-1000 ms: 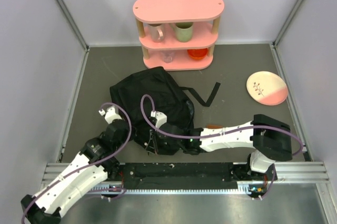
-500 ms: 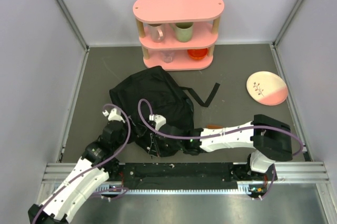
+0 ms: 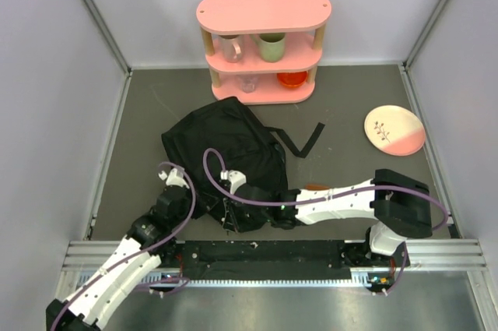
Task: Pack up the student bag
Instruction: Zip the student bag at the center of the board.
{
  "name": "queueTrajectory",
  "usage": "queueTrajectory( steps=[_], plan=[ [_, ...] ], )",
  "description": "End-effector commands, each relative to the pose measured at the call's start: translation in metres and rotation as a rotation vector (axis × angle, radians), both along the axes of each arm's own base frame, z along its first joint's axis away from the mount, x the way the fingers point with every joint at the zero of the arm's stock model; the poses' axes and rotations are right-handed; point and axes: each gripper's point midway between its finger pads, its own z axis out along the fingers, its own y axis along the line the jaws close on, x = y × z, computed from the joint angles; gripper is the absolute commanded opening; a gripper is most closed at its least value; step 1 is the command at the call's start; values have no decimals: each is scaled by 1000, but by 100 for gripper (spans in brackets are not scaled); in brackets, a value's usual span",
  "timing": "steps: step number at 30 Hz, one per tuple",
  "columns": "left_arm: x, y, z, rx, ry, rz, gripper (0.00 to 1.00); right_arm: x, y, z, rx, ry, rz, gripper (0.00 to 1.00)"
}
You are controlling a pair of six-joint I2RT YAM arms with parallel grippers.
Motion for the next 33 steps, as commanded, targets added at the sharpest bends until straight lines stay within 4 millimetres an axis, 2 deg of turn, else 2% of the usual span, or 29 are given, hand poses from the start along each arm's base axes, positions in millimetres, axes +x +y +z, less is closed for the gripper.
queueTrajectory(
  steps=[1, 2, 4, 5, 7, 8, 9, 11, 12, 15, 17, 18, 19, 20, 22, 26, 29, 31, 32, 33],
  plan=[
    [25, 4, 8, 97, -98, 18, 0, 2, 10, 20, 54, -28, 12, 0],
    [32, 7, 16, 124, -114, 31, 0, 3, 11, 16, 45, -27, 9, 0],
    [40, 23, 9, 241, -77, 85, 0, 5, 19, 21, 47, -42, 21, 0],
    [47, 24, 22, 259, -100, 95, 0, 6, 22, 21, 43, -45, 24, 0],
    [55, 31, 27, 320, -101, 107, 0, 8, 34, 26, 54, -53, 32, 0],
    [61, 31, 39, 321, -122, 113, 0, 10, 38, 30, 61, -56, 35, 0],
    [65, 38, 40, 345, -122, 131, 0, 11, 46, 35, 75, -62, 46, 0],
    [71, 41, 47, 342, -133, 130, 0, 12, 51, 40, 81, -69, 52, 0],
    [76, 51, 46, 351, -126, 151, 0, 16, 56, 46, 93, -73, 54, 0],
    [74, 55, 40, 311, -106, 141, 0, 19, 57, 46, 95, -61, 75, 0],
    [68, 56, 31, 305, -89, 139, 0, 20, 53, 48, 99, -62, 83, 0],
    [65, 58, 31, 297, -89, 153, 0, 19, 43, 37, 58, -52, 86, 0],
    [60, 61, 23, 303, -76, 162, 0, 20, 37, 40, 62, -53, 85, 0],
    [59, 62, 25, 292, -88, 175, 0, 17, 26, 27, 32, -44, 94, 0],
    [53, 65, 17, 298, -69, 181, 0, 18, 13, 20, 14, -41, 91, 0],
    [48, 69, 14, 295, -62, 199, 0, 14, -23, 3, -31, -35, 95, 0],
    [47, 65, 15, 280, -64, 184, 0, 9, -37, -4, -50, -32, 107, 0],
    [47, 63, 17, 273, -67, 173, 1, 8, -39, -2, -47, -29, 114, 0],
    [46, 63, 18, 275, -69, 165, 6, 7, -38, 0, -43, -28, 120, 0],
    [47, 62, 20, 273, -74, 161, 27, 7, -38, -1, -44, -24, 119, 0]
  ],
)
